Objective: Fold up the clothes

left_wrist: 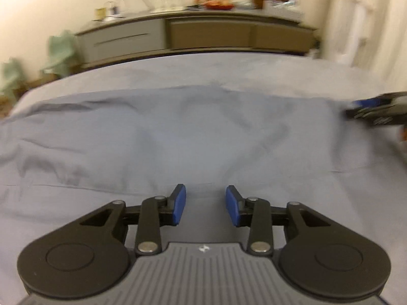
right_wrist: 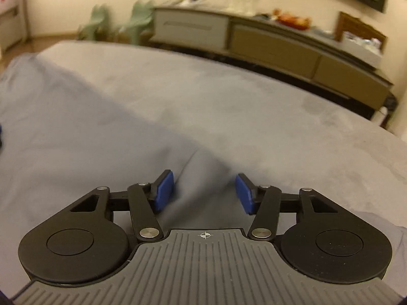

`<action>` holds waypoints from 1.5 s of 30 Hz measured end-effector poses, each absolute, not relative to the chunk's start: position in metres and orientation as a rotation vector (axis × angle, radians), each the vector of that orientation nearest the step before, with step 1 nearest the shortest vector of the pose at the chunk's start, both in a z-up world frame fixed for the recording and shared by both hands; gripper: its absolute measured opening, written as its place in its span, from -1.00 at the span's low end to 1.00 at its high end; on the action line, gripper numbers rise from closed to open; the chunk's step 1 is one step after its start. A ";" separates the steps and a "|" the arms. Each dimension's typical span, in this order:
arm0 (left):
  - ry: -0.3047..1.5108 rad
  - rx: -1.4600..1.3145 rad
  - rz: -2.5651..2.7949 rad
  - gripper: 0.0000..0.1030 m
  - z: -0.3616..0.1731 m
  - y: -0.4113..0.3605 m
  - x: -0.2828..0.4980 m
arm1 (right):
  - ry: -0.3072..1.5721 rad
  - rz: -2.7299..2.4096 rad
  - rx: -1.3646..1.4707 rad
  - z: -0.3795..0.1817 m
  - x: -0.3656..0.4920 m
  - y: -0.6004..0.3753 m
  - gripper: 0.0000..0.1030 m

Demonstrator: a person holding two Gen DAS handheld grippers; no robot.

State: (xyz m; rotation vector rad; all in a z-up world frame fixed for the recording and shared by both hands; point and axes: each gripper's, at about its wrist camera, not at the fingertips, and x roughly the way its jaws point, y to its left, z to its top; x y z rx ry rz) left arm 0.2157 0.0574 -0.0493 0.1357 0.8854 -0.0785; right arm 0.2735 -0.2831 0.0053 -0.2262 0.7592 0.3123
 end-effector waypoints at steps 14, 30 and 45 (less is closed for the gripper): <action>0.848 0.043 -0.414 -0.14 -0.001 -0.017 0.176 | 0.702 0.536 -0.298 0.029 0.251 -0.251 0.74; 0.814 0.084 -0.468 -0.09 -0.002 -0.025 0.159 | 0.807 0.656 -0.401 0.016 0.289 -0.210 -0.98; 0.941 0.134 -0.352 -0.06 -0.043 -0.009 0.187 | 0.672 0.352 -0.290 0.056 0.277 -0.235 -0.06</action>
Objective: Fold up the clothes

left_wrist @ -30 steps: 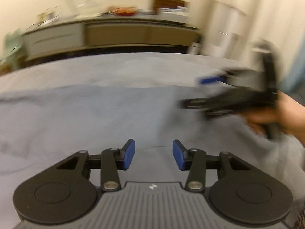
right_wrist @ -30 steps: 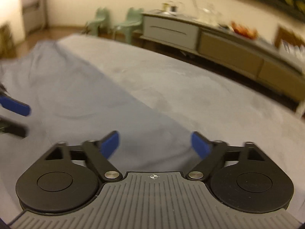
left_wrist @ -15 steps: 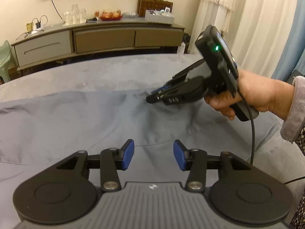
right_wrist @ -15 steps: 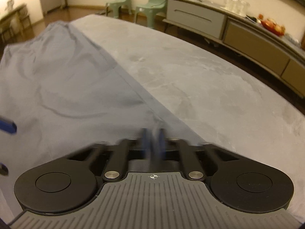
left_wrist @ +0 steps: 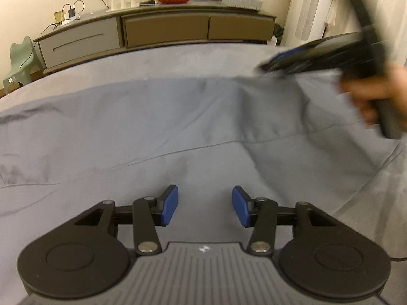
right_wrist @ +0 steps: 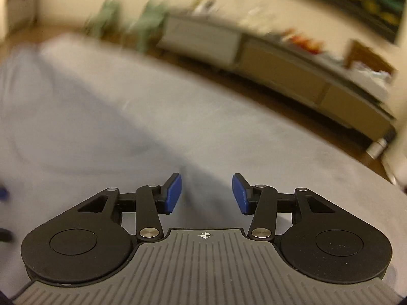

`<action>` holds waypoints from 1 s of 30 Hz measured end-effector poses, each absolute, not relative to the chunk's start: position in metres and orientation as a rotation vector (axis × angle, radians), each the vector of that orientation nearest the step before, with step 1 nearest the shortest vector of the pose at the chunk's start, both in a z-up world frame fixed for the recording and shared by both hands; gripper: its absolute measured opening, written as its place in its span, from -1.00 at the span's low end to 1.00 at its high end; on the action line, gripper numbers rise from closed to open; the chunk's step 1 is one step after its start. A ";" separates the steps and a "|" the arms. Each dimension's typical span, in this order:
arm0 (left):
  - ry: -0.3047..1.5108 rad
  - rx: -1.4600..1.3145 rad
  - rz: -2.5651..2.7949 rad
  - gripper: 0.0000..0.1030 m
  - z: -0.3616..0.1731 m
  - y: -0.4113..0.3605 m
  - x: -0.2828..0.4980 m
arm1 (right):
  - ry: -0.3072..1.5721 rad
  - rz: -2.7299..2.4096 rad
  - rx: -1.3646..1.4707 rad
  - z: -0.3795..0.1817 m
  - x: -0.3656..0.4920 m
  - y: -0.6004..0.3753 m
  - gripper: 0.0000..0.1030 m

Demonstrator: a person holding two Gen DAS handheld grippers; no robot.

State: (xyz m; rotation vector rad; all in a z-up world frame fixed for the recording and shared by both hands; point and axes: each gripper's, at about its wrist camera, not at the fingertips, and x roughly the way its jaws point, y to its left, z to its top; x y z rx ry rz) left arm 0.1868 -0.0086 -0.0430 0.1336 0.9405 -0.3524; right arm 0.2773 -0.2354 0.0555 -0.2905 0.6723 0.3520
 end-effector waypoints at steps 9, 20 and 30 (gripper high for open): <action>0.885 0.178 -0.241 0.04 -0.049 -0.013 0.198 | 0.796 0.046 -0.044 0.019 0.242 -0.374 0.16; 0.867 0.226 -0.304 0.24 -0.048 -0.028 0.200 | 0.853 0.091 -0.053 0.045 0.171 -0.421 0.12; 0.920 -0.148 -0.082 -0.35 -0.037 0.160 0.219 | 0.833 -0.042 -0.147 0.031 0.134 -0.462 0.02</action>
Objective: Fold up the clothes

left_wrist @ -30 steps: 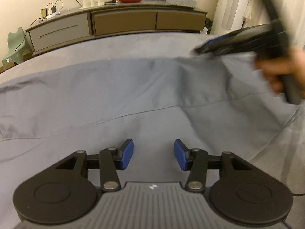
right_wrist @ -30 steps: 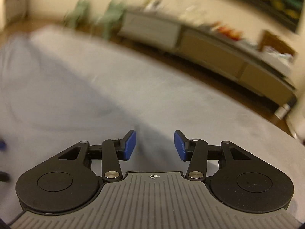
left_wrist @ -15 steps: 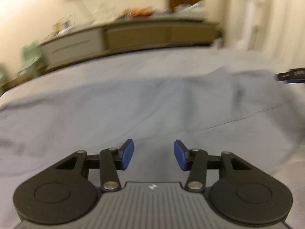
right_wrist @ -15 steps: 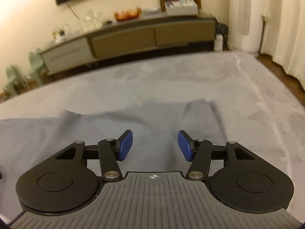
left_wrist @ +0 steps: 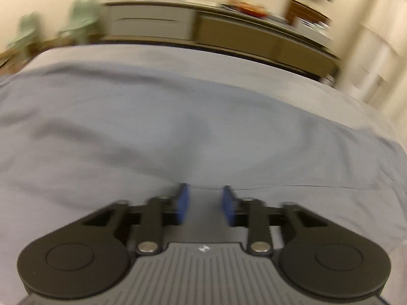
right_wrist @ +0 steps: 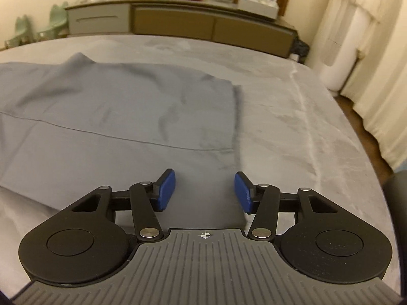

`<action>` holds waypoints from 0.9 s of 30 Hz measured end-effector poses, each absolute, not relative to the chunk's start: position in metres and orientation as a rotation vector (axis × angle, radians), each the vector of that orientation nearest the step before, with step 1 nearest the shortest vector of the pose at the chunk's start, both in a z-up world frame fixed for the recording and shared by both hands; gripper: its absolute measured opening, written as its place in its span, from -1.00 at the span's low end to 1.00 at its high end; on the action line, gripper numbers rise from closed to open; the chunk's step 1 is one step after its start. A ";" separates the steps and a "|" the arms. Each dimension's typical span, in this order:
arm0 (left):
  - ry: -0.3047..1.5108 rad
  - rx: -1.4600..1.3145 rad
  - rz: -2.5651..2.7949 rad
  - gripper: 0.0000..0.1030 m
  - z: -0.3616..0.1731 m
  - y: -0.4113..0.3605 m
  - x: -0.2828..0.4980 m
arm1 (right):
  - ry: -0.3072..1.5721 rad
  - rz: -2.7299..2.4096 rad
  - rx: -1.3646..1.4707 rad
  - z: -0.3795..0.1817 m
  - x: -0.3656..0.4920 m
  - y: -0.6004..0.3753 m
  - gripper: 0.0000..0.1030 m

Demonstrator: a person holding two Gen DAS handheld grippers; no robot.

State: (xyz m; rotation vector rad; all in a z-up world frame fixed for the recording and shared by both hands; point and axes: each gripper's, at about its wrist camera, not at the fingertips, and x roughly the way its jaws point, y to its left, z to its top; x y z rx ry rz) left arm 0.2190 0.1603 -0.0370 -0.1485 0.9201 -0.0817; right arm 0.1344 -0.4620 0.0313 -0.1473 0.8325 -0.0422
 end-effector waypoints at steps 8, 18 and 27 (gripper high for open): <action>0.858 -0.210 0.338 -0.21 -0.023 0.337 0.150 | 0.860 -0.097 -0.051 0.033 0.136 -0.480 0.22; 0.790 -0.224 0.159 -0.14 0.008 0.316 0.106 | 0.695 0.006 -0.172 0.066 0.127 -0.344 -0.03; 0.852 -0.335 0.467 -0.92 -0.025 0.405 0.076 | 0.832 0.137 -0.113 0.026 0.144 -0.332 0.13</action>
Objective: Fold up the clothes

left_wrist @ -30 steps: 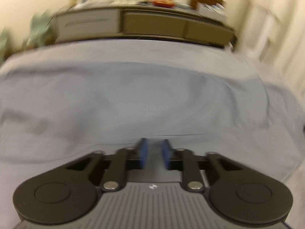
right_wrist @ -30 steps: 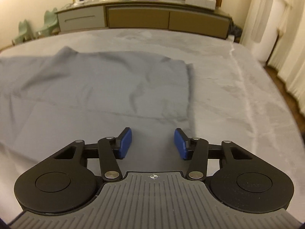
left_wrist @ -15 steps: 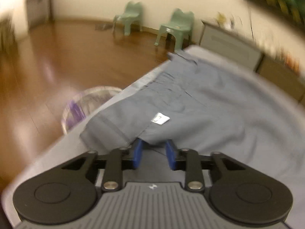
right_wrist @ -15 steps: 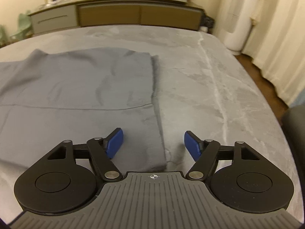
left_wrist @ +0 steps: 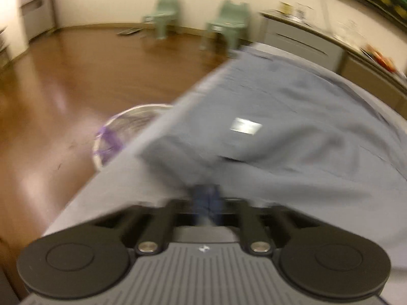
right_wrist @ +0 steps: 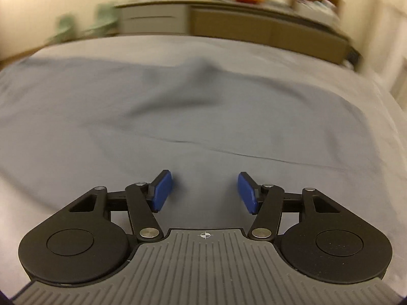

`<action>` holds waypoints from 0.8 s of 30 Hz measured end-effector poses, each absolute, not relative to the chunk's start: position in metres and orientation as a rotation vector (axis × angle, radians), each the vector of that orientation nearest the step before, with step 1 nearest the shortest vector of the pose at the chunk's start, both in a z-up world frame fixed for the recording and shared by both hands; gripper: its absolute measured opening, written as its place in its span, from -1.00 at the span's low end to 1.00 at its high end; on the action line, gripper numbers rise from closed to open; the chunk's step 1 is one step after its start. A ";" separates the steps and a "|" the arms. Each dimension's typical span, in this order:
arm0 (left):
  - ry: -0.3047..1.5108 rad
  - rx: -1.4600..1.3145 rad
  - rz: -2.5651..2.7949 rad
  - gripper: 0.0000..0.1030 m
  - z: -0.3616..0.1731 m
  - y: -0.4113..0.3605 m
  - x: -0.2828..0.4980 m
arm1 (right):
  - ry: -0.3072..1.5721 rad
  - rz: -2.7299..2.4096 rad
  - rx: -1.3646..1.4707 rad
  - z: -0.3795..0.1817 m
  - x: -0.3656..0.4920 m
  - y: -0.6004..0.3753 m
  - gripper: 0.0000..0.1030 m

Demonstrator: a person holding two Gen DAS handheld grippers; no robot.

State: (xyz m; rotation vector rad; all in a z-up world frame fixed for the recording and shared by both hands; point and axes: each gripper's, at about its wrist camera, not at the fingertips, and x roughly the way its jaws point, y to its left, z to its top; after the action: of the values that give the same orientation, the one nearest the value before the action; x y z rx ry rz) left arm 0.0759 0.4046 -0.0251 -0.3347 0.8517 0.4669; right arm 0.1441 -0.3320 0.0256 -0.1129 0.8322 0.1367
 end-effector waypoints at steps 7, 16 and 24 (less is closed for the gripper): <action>0.809 -0.392 0.571 -0.62 -0.005 0.398 0.086 | 0.847 -0.001 -0.007 0.028 0.139 -0.411 0.27; 0.709 -0.134 0.299 0.01 0.043 0.239 0.125 | 0.797 -0.243 0.360 0.029 0.097 -0.512 0.65; 0.712 0.016 0.086 0.02 0.030 0.114 0.167 | 0.802 -0.141 0.147 0.021 0.101 -0.468 -0.85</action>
State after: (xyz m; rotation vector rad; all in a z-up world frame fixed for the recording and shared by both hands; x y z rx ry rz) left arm 0.1667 0.1143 0.0299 0.0165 0.7124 0.0857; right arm 0.1008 -0.4680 0.0210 0.1471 0.8020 -0.1415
